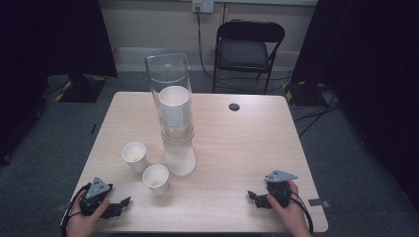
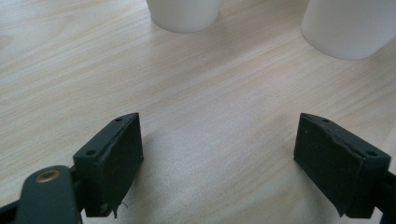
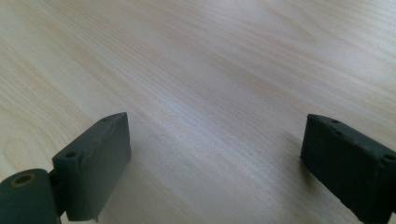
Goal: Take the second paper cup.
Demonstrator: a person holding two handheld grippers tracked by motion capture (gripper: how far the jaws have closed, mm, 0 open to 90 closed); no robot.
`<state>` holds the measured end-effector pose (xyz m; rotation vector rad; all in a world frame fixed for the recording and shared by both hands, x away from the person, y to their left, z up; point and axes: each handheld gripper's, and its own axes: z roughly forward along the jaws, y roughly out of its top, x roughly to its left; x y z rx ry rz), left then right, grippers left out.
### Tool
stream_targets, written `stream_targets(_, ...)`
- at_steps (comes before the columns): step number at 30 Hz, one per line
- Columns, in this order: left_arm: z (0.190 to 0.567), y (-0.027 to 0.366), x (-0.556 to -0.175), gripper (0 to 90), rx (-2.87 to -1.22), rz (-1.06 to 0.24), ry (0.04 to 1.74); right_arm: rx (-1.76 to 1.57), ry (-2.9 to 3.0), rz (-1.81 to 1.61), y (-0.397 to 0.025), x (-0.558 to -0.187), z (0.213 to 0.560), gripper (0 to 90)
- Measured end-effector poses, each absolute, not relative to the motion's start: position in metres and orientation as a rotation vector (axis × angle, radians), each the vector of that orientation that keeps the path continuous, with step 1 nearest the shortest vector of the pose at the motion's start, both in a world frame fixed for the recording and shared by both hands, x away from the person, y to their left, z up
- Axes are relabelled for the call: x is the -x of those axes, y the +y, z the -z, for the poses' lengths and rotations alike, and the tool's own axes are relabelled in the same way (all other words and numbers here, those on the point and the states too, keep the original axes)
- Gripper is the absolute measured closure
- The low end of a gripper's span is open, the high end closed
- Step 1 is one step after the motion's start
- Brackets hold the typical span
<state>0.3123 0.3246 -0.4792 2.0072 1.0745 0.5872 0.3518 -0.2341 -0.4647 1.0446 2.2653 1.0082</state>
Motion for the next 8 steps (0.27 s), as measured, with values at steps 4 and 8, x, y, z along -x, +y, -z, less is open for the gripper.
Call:
stream_targets(4,0.479,0.3248,-0.3123,14.9,-2.013,-0.584,1.073,-1.047,2.266,-1.007,-0.2343,-0.3515,0.4646,7.7)
stream_targets(8,0.4794,0.3247,-0.3126,14.5,-2.011,-0.583,1.068,-1.046,2.264,-1.003,-0.2345,-0.3509,0.4646,8.0)
